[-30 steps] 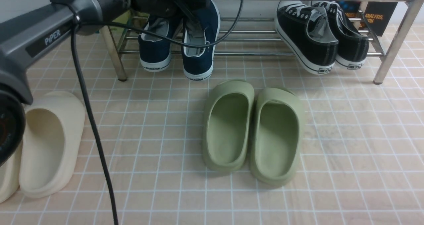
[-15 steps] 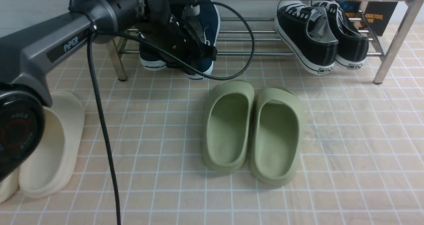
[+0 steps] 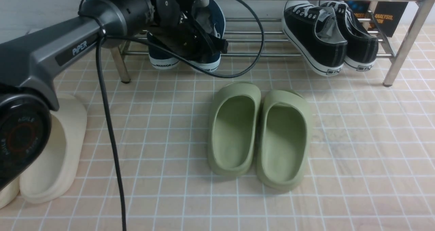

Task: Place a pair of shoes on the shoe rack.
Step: Use the left arm to put a shoe into the shoe rack

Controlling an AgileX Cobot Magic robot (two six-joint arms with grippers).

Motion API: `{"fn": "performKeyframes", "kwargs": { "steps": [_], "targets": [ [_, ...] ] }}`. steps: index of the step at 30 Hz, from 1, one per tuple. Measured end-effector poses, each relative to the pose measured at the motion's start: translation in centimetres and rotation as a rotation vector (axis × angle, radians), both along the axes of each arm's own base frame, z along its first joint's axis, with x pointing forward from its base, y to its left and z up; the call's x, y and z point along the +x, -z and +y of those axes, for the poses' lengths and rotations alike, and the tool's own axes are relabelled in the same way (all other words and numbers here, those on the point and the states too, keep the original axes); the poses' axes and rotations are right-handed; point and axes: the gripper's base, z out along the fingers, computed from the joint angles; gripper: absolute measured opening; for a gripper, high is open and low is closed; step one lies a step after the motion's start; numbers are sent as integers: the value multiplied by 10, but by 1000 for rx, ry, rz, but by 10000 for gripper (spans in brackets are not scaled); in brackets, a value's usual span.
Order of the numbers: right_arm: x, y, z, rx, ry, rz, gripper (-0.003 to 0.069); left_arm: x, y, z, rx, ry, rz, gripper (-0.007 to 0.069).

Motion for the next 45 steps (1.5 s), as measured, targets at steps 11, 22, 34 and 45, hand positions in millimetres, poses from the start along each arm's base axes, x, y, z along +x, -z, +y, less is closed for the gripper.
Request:
{"fn": "performKeyframes", "kwargs": {
  "steps": [11, 22, 34, 45],
  "targets": [
    [0, 0, 0, 0, 0, 0, 240, 3, -4, 7, 62, -25, -53, 2],
    [0, 0, 0, 0, 0, 0, 240, -14, -21, 13, 65, -38, 45, 8],
    [0, 0, 0, 0, 0, 0, 240, -11, -6, 25, 252, -52, 86, 16],
    [0, 0, 0, 0, 0, 0, 240, 4, -2, 32, 257, -209, -19, 20]
  ]
}}
